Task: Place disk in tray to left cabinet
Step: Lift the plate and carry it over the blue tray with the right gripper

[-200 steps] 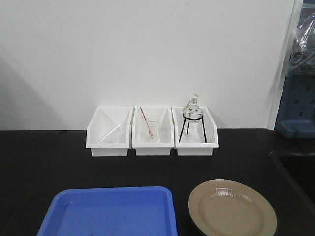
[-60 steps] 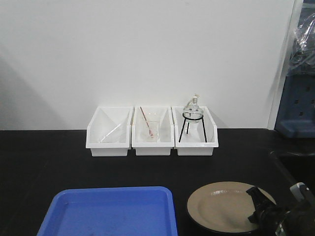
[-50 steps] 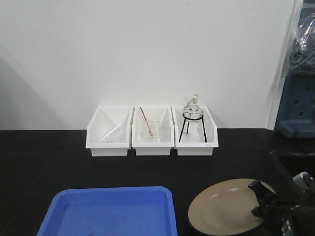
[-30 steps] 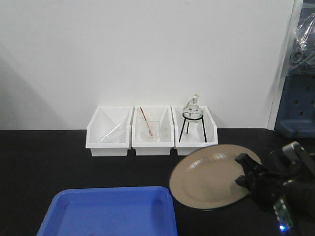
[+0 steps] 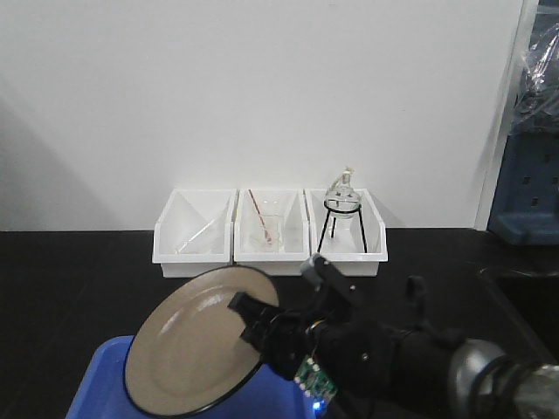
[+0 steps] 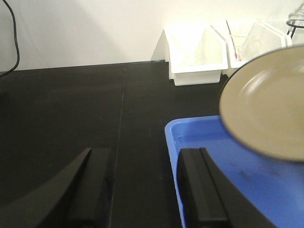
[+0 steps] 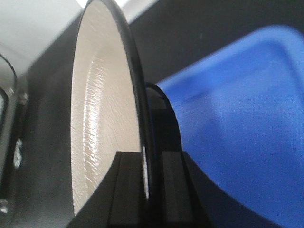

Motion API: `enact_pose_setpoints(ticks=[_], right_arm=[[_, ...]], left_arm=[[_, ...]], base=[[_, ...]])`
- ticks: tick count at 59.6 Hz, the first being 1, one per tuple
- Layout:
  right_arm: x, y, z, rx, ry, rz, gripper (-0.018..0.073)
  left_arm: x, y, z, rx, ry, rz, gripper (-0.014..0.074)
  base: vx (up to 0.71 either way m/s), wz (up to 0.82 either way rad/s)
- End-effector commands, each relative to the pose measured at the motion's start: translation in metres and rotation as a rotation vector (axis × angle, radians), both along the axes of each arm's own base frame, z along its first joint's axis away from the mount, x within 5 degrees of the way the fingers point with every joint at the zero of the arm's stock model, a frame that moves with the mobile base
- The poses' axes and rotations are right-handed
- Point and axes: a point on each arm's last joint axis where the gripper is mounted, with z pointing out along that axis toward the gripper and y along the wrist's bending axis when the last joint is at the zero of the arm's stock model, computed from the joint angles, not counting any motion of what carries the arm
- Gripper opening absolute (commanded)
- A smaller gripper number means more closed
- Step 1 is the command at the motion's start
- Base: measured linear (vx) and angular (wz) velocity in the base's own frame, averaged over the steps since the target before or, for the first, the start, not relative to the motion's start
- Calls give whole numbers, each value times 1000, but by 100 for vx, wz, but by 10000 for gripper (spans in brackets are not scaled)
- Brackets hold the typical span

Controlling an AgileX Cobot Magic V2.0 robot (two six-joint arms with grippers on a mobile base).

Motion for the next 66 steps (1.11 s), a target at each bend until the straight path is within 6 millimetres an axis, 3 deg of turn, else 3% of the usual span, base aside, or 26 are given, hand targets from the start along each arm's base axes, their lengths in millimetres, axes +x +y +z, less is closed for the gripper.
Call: enact_pose_setpoints(ticks=[1, 25, 42, 50, 66], right_arm=[[5, 9, 30, 61, -148, -28, -2], [9, 21, -32, -32, 12, 14, 8], [7, 21, -43, -78, 55, 57, 52], [7, 21, -44, -179, -14, 144, 158], [9, 18, -45, -227, -36, 179, 504]], left_arm=[[3, 0, 18, -19, -104, 1, 449], [3, 0, 18, -19, -104, 1, 449], [3, 0, 18, -19, -104, 1, 449], [3, 0, 18, -19, -104, 1, 449], [3, 0, 18, -19, -104, 1, 449]], base=[[0, 0], [0, 0], [0, 0], [0, 0], [0, 0]])
